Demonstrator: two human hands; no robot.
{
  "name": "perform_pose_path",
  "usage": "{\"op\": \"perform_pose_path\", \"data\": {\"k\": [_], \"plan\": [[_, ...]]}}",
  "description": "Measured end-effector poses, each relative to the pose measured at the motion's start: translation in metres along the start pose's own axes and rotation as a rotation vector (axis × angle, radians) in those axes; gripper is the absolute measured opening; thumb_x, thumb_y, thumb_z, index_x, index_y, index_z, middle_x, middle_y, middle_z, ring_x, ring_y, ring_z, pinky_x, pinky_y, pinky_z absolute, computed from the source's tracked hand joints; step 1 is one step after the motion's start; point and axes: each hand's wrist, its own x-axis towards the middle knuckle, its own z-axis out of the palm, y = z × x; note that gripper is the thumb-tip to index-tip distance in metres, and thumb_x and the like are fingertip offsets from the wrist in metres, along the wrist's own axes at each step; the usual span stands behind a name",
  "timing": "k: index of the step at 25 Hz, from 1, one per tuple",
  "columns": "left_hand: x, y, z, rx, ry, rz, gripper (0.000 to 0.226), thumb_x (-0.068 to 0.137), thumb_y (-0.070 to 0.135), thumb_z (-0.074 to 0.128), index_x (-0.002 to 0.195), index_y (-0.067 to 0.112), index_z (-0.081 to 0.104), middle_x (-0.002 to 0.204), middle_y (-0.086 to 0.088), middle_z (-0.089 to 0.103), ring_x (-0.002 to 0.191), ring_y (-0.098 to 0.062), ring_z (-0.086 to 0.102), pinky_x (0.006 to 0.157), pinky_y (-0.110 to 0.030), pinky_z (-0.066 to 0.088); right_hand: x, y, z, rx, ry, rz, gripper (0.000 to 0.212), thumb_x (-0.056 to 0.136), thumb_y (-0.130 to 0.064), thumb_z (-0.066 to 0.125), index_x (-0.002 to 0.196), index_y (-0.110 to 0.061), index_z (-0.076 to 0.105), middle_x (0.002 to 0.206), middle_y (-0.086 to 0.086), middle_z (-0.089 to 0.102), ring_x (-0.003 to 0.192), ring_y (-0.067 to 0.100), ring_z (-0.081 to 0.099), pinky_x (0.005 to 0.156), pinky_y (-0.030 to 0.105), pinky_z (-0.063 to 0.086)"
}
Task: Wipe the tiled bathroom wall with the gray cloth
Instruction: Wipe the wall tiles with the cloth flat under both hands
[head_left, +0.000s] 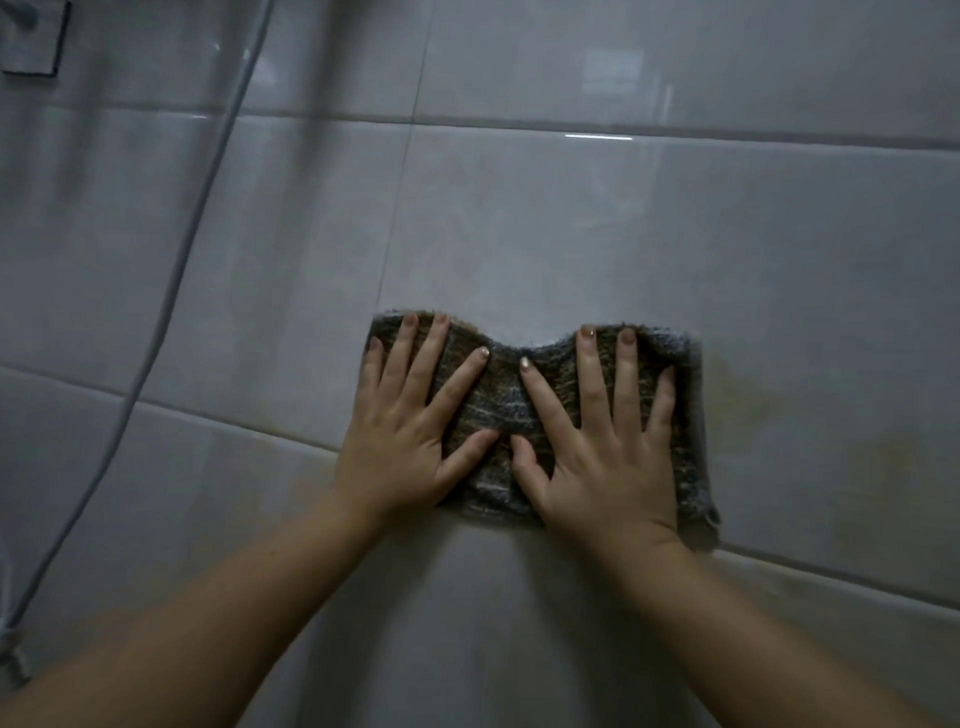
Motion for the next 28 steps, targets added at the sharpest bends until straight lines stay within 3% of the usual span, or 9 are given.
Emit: {"op": "perform_pose_path", "data": {"k": [5,11,15,20,28], "plan": [[0.014,0.048,0.007,-0.013,0.012,0.010,0.068,0.095,0.065,0.035,0.151,0.026,0.035,0.161,-0.015,0.023,0.150,-0.037,0.016,0.118,-0.062,0.014,-0.024,0.044,-0.013,-0.048,0.020,0.036,0.064,0.086,-0.053,0.047,0.146,-0.032,0.039,0.157,0.017,0.027,0.144,0.044,0.020,0.113,0.065,0.012],[0.091,0.065,0.012,-0.004,0.061,-0.037,0.069,0.094,0.067,0.032,0.152,0.029,0.033,0.161,-0.013,0.024,0.150,-0.036,0.016,0.118,-0.060,0.013,0.025,0.085,-0.018,-0.077,0.034,0.206,0.064,0.088,-0.054,0.041,0.149,-0.035,0.033,0.159,0.017,0.018,0.145,0.047,0.010,0.111,0.070,0.004],[0.074,0.071,0.011,-0.003,0.045,-0.026,0.068,0.096,0.065,0.033,0.153,0.028,0.030,0.162,-0.013,0.021,0.150,-0.037,0.014,0.119,-0.060,0.010,0.009,0.088,-0.020,-0.061,0.012,0.129,0.063,0.090,-0.054,0.043,0.149,-0.033,0.034,0.160,0.017,0.018,0.146,0.046,0.010,0.112,0.068,0.004],[0.024,0.135,0.017,-0.019,0.016,-0.002,0.069,0.094,0.063,0.040,0.151,0.025,0.034,0.160,-0.017,0.025,0.148,-0.041,0.018,0.117,-0.062,0.014,-0.064,0.115,-0.033,-0.056,-0.018,0.084,0.064,0.086,-0.054,0.050,0.146,-0.033,0.041,0.157,0.015,0.025,0.145,0.044,0.017,0.112,0.068,0.010],[0.100,0.182,0.022,-0.025,0.045,-0.010,0.068,0.095,0.063,0.039,0.152,0.028,0.035,0.160,-0.016,0.024,0.149,-0.039,0.017,0.119,-0.060,0.013,-0.038,0.191,-0.050,-0.125,-0.039,0.200,0.066,0.090,-0.062,0.040,0.150,-0.038,0.030,0.160,0.017,0.015,0.146,0.047,0.007,0.110,0.070,0.004]]}}
